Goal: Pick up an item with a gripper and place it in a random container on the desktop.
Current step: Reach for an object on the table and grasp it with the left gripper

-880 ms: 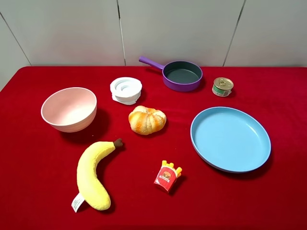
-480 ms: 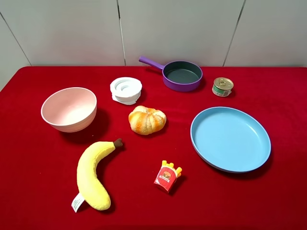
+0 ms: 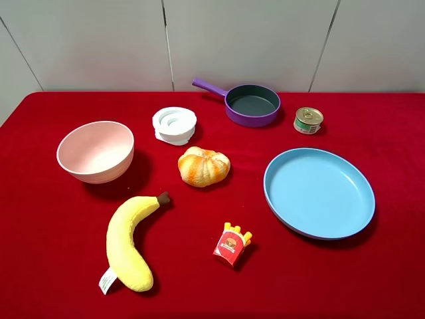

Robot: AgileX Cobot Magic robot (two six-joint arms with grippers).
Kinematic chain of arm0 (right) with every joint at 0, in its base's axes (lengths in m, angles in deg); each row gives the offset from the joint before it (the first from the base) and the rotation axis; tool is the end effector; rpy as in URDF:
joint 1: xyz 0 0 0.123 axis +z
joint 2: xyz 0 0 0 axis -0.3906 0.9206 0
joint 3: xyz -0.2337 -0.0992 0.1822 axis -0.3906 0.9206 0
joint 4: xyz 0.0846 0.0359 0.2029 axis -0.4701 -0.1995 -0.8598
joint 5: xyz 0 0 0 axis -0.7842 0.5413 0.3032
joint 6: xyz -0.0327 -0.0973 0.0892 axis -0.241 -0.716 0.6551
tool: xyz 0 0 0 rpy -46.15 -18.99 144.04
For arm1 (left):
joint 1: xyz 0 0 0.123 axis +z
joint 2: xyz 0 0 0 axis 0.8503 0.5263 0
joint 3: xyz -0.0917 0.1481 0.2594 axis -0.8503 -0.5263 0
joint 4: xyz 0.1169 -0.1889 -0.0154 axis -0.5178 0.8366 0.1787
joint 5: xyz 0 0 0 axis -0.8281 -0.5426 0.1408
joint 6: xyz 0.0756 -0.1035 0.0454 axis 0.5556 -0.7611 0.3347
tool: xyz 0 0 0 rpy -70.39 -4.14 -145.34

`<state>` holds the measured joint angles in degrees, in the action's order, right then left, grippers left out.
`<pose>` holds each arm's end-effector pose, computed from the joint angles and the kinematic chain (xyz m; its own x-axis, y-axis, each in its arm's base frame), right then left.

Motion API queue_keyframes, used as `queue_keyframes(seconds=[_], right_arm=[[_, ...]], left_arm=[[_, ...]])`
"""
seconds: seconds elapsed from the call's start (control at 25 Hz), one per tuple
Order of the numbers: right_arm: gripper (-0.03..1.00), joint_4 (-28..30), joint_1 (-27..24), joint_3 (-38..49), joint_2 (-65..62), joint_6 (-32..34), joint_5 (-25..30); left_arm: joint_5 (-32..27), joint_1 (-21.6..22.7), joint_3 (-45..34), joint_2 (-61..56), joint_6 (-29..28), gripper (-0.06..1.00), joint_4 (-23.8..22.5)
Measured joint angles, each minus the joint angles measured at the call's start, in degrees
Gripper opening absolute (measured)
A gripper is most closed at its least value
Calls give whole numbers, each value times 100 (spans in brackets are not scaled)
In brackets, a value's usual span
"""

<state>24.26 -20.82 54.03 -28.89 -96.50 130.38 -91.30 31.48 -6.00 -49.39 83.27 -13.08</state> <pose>-0.0192 0.0237 0.2510 -0.3921 -0.0472 -0.9187 -0.2146 0.9758 0.0415 -0.0120 0.0174 0.2374 -0.4198 0.2082 -0.8834 0.3894 0.9205 0.0319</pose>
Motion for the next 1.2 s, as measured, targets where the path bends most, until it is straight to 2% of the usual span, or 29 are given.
queue_keyframes(seconds=[1.2], right_arm=[[69, 0, 0, 0, 0, 0, 0]], left_arm=[[0, 0, 0, 0, 88, 95, -120]])
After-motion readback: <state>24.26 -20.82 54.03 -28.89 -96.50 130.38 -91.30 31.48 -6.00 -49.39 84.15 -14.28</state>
